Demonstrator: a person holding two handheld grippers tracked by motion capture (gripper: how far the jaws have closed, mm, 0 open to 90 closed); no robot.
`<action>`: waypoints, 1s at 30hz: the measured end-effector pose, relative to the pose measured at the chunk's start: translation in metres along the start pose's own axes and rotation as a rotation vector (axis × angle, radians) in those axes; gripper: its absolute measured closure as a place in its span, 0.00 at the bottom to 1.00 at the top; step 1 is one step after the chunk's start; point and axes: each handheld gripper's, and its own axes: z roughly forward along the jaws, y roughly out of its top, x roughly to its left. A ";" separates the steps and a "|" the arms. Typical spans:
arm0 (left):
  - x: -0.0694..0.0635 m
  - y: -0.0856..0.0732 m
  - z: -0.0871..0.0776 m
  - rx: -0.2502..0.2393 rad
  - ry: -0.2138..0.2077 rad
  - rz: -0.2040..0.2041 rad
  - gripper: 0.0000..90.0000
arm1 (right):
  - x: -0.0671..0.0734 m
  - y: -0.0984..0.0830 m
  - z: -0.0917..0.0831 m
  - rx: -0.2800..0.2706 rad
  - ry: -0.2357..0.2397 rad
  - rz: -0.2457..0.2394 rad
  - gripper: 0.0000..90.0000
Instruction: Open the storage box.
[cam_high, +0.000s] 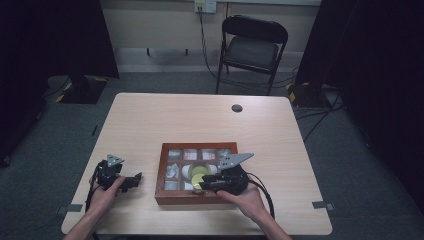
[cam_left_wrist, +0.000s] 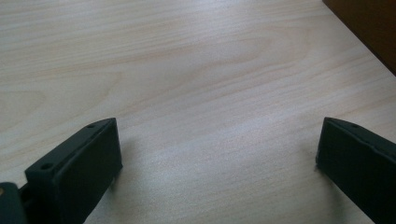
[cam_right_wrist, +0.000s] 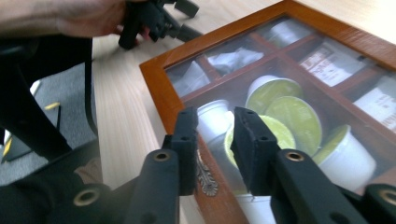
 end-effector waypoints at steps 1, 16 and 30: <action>0.000 0.000 0.000 0.000 0.000 0.000 0.00 | 0.000 0.000 0.001 -0.001 0.007 0.001 0.81; 0.000 0.000 0.000 0.001 -0.001 0.002 0.00 | 0.004 -0.009 0.018 0.066 0.036 -0.008 0.84; 0.000 0.000 0.000 0.000 -0.003 0.003 0.00 | 0.010 -0.009 0.023 0.080 0.019 -0.077 0.89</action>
